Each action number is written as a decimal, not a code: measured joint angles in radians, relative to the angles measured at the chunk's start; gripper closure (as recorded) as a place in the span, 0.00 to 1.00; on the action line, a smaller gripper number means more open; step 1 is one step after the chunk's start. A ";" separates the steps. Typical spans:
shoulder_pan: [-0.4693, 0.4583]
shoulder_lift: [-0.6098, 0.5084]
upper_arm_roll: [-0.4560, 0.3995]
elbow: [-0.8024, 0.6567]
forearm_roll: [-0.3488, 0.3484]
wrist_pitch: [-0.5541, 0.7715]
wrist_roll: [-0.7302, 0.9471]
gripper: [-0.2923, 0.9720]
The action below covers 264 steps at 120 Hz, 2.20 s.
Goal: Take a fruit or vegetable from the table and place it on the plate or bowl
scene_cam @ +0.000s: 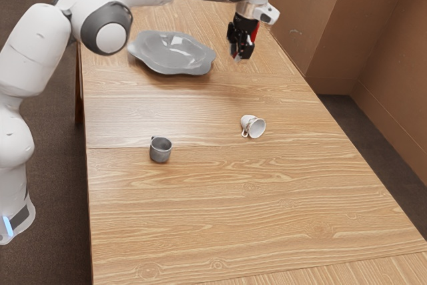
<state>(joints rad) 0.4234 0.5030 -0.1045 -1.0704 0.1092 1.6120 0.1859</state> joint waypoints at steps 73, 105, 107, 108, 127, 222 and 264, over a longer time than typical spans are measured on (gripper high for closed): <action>0.216 -0.006 0.052 -0.010 0.007 -0.137 0.004 0.66; 0.256 -0.117 0.052 -0.231 0.005 -0.114 0.003 0.66; 0.258 -0.122 0.052 -0.243 0.004 -0.111 0.002 0.66; 0.258 -0.124 0.052 -0.249 0.004 -0.109 0.002 0.66; 0.279 -0.137 0.053 -0.329 0.001 -0.029 0.003 0.66; 0.284 -0.235 0.058 -0.573 0.024 0.257 -0.100 0.66; 0.261 -0.437 0.052 -0.666 0.012 0.251 -0.138 0.28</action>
<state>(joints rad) 0.6844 0.0664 -0.0528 -1.7365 0.1211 1.8630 0.0479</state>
